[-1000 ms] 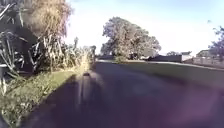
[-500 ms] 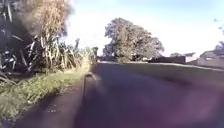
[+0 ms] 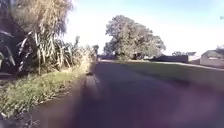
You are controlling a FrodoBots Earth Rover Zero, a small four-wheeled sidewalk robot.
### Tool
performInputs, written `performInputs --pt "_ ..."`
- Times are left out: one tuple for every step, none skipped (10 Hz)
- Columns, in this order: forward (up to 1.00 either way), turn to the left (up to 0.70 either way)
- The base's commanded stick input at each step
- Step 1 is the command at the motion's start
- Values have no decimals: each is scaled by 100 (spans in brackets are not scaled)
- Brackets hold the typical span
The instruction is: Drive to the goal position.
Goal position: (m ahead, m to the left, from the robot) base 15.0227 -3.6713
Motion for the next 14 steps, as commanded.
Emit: performInputs --pt "100 0" --pt "100 0" --pt "100 0" --pt "100 0" --pt "100 0" --pt "100 0" --pt "100 0" --pt "100 0" --pt "100 0" --pt "100 0" --pt "100 0" --pt "100 0" --pt "100 0" --pt "100 0"
